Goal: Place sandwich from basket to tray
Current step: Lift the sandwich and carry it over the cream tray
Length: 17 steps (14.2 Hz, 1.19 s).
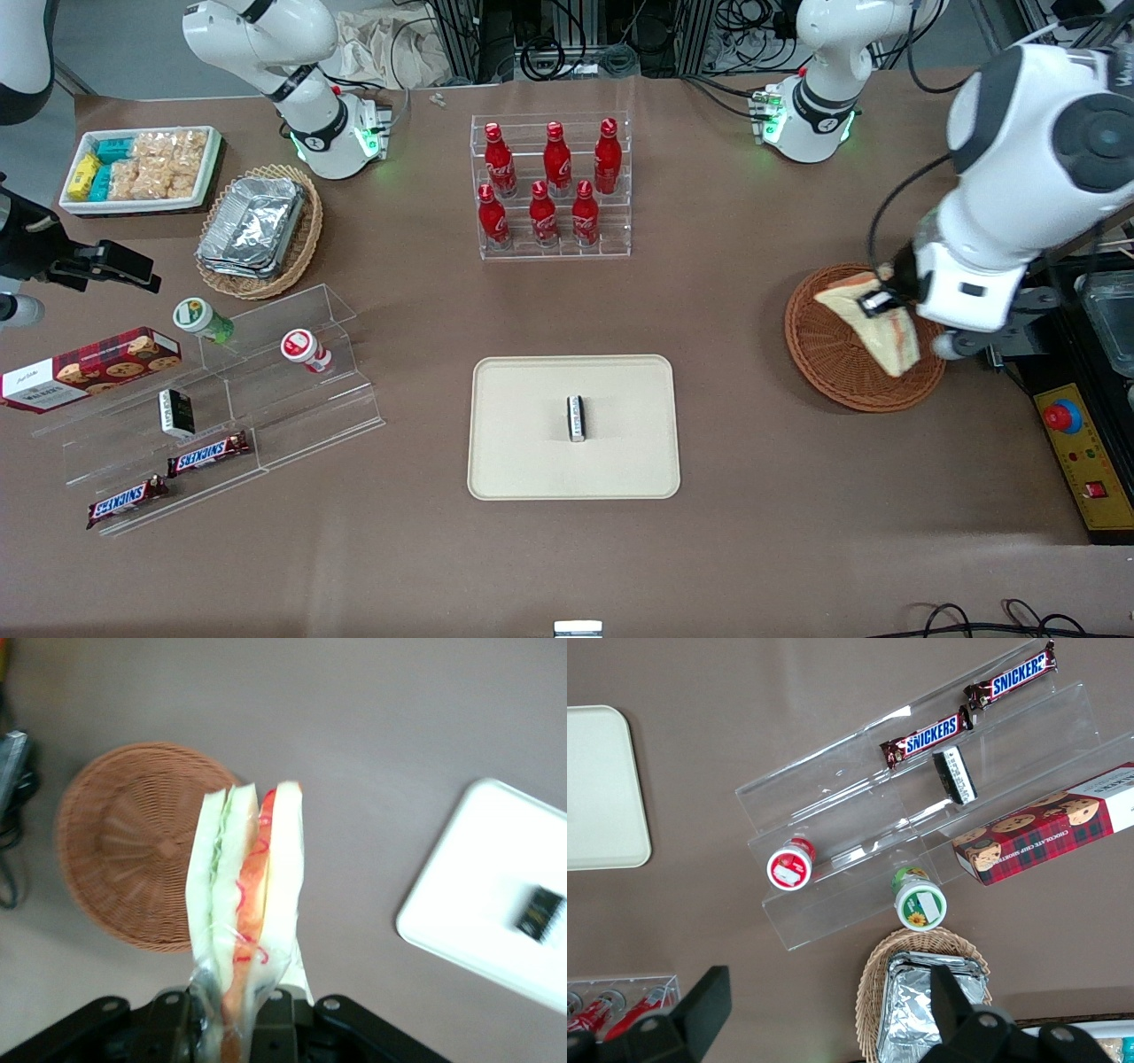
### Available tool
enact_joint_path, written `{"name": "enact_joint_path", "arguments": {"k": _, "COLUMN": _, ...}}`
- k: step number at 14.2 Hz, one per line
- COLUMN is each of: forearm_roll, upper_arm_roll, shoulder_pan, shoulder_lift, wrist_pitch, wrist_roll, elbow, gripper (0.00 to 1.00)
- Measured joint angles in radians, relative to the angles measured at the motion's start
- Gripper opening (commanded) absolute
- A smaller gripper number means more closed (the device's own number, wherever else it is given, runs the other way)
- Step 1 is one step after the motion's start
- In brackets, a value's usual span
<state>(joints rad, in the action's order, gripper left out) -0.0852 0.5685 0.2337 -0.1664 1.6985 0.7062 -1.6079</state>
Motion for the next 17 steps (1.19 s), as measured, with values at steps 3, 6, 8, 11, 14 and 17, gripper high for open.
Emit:
{"name": "enact_joint_path", "arguments": {"k": 3, "forearm_roll": -0.058, "upper_arm_roll": 0.023, "shoulder_pan": -0.141, "shoulder_lift": -0.162, "wrist_pitch": 0.038, "wrist_roll": -0.011, "elbow": 0.077, "gripper": 0.0}}
{"name": "enact_joint_path", "arguments": {"k": 6, "forearm_roll": -0.152, "upper_arm_roll": 0.024, "shoulder_pan": -0.253, "shoulder_lift": -0.349, "wrist_pitch": 0.19, "wrist_roll": 0.061, "elbow": 0.111, "gripper": 0.0}}
{"name": "enact_joint_path", "arguments": {"k": 8, "forearm_roll": -0.22, "upper_arm_roll": 0.023, "shoulder_pan": -0.287, "shoulder_lift": -0.468, "wrist_pitch": 0.287, "wrist_roll": 0.083, "elbow": 0.125, "gripper": 0.0}}
{"name": "enact_joint_path", "arguments": {"k": 11, "forearm_roll": -0.245, "upper_arm_roll": 0.022, "shoulder_pan": -0.299, "shoulder_lift": -0.617, "wrist_pitch": 0.348, "wrist_roll": 0.043, "elbow": 0.191, "gripper": 0.0}}
{"name": "enact_joint_path", "arguments": {"k": 14, "forearm_roll": -0.285, "upper_arm_roll": -0.011, "shoulder_pan": -0.351, "shoulder_lift": -0.695, "wrist_pitch": 0.349, "wrist_roll": 0.024, "elbow": 0.25, "gripper": 0.0}}
{"name": "enact_joint_path", "arguments": {"k": 17, "forearm_roll": -0.309, "upper_arm_roll": -0.043, "shoulder_pan": -0.41, "shoulder_lift": -0.741, "wrist_pitch": 0.349, "wrist_roll": 0.024, "elbow": 0.286, "gripper": 0.0}}
